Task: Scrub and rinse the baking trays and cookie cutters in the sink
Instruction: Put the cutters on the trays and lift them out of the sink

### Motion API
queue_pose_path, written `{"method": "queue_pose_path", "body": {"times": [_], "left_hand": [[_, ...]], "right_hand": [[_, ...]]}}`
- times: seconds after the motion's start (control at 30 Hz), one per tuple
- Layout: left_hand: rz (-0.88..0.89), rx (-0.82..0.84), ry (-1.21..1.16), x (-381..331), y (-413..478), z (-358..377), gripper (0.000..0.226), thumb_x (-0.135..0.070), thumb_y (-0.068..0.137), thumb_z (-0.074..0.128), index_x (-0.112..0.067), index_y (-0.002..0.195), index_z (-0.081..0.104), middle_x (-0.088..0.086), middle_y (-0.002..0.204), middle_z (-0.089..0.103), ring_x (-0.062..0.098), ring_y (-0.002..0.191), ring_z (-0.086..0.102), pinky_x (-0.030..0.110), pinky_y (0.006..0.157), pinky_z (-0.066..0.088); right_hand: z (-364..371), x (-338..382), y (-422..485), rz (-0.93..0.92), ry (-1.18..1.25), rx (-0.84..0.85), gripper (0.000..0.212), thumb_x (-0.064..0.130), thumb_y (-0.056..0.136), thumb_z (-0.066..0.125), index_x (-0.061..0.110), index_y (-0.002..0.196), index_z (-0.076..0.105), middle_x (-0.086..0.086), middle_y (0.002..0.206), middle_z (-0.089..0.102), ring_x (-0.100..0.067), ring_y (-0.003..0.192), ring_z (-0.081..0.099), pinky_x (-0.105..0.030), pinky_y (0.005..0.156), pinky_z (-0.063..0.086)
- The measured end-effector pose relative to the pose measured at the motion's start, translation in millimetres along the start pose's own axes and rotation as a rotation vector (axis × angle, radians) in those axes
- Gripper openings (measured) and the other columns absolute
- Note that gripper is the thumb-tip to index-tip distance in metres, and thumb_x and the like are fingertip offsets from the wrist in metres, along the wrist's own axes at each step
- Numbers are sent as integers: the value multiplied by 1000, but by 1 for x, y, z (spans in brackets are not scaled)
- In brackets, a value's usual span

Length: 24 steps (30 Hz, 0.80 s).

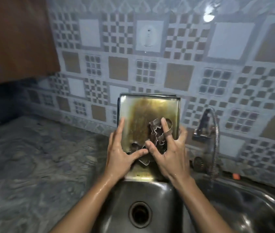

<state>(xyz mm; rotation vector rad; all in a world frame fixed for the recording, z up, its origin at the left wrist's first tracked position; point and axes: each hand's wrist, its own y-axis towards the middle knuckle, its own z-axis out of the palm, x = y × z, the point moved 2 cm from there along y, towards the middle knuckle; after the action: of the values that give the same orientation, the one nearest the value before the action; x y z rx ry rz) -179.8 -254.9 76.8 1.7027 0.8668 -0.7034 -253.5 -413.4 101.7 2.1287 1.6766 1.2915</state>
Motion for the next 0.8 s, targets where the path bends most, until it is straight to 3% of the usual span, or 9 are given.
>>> {"method": "queue_pose_path", "body": {"times": [0.1, 0.2, 0.3, 0.43, 0.5, 0.57, 0.67, 0.8], "left_hand": [[-145, 110, -37, 58, 0, -37, 114, -47, 60, 88, -55, 147, 16, -28, 149, 24, -5, 139, 25, 29, 111, 28], [-323, 229, -97, 124, -4, -70, 114, -51, 57, 89, -56, 146, 18, -23, 153, 28, 3, 139, 32, 39, 112, 35], [-448, 318, -86, 182, -10, -101, 118, -54, 54, 88, -49, 148, 17, -16, 150, 34, 7, 137, 37, 32, 108, 36], [-589, 352, -87, 242, -16, -139, 117, -47, 57, 90, -42, 150, 19, -20, 139, 42, 4, 128, 44, 25, 102, 38], [-636, 364, -71, 264, -12, -157, 127, -61, 46, 88, -45, 151, 17, -25, 132, 52, 6, 127, 49, 24, 99, 43], [-645, 370, -47, 283, -5, -172, 133, -57, 49, 88, -40, 154, 7, -31, 127, 44, 7, 129, 46, 22, 97, 40], [-733, 405, 27, 308, 8, -187, 133, -42, 61, 90, -33, 155, -3, -15, 141, 36, 16, 135, 40, 31, 106, 39], [-778, 522, 103, 359, 20, -200, 126, -68, 40, 89, -35, 146, 29, -13, 127, 63, 8, 112, 62, 38, 97, 53]], "right_hand": [[67, 21, -13, 120, -15, 133, 75, 84, 75, 42, 56, 142, 21, -2, 147, 18, -33, 114, 58, -43, 87, 53], [137, 36, -30, 264, -56, 319, 76, 88, 74, 34, 49, 138, 29, -3, 142, 21, -39, 114, 57, -46, 90, 52], [199, 49, -47, 356, -93, 474, 78, 89, 73, 30, 42, 135, 38, -9, 143, 24, -41, 115, 56, -44, 93, 49], [265, 69, -63, 461, -75, 628, 90, 95, 67, 21, 40, 137, 38, -12, 144, 26, -40, 122, 50, -47, 99, 46], [289, 82, -63, 491, -56, 670, 94, 95, 66, 20, 40, 140, 36, -13, 150, 21, -42, 127, 46, -48, 102, 42], [307, 94, -60, 507, -39, 701, 91, 92, 71, 23, 37, 143, 34, -11, 154, 17, -41, 131, 42, -47, 104, 39], [332, 103, -61, 546, 4, 724, 92, 91, 73, 23, 35, 145, 32, -12, 156, 15, -39, 136, 38, -48, 108, 35], [354, 106, -68, 609, 89, 741, 81, 83, 80, 31, 32, 142, 37, -16, 152, 25, -35, 134, 40, -44, 109, 37]]}}
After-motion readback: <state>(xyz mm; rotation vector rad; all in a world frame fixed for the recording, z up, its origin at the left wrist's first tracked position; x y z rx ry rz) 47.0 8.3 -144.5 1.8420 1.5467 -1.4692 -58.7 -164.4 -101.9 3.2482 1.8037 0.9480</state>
